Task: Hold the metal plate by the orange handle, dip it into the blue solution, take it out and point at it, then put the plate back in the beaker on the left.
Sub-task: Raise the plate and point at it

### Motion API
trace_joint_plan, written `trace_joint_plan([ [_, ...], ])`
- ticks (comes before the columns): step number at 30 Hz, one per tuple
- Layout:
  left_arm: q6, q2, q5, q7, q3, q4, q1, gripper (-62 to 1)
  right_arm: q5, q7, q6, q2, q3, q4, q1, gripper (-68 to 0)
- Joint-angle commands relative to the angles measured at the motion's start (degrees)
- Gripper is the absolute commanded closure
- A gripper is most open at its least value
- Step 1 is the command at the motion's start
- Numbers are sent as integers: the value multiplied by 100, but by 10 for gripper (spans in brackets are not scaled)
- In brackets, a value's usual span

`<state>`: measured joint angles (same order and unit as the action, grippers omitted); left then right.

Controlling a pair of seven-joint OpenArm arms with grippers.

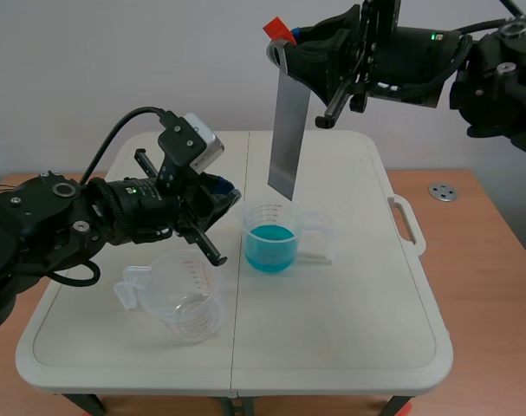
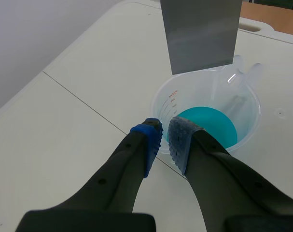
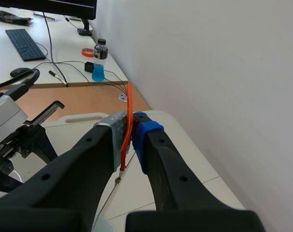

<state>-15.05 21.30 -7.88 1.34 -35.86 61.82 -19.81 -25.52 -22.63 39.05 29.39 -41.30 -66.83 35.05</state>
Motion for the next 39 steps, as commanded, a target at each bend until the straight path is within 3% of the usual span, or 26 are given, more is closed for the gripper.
trace_joint_plan([
  [1, 35, 35, -17, 74, 55, 92, -37, -94, -105, -85, 4, 61, 87, -94, 177, -13],
  [8, 35, 109, -24, 76, 57, 92, -35, -94, -105, -85, 4, 61, 87, -94, 177, -13],
  [12, 74, 476, -372, 111, 68, 151, -13, -94, -105, -85, 4, 61, 87, -94, 177, -13],
  [19, 76, 1836, -1329, 245, 525, 675, 538, -94, -105, -85, 4, 61, 87, -94, 177, -13],
  [26, 142, 3322, -2028, 673, 1589, 992, 2033, -94, -105, -85, 4, 61, 87, -94, 179, -13],
  [31, 785, 3956, -2153, 730, 2396, 979, 3526, -94, -105, -94, 4, 61, 87, -116, 179, -13],
  [35, 1408, 4050, -2149, 728, 2852, 866, 4695, -94, -105, -90, 4, 61, 85, -247, 179, -13],
  [39, 1725, 4015, -2146, 739, 2924, 772, 5713, -94, -105, -87, 4, 61, 85, -446, 181, -13],
])
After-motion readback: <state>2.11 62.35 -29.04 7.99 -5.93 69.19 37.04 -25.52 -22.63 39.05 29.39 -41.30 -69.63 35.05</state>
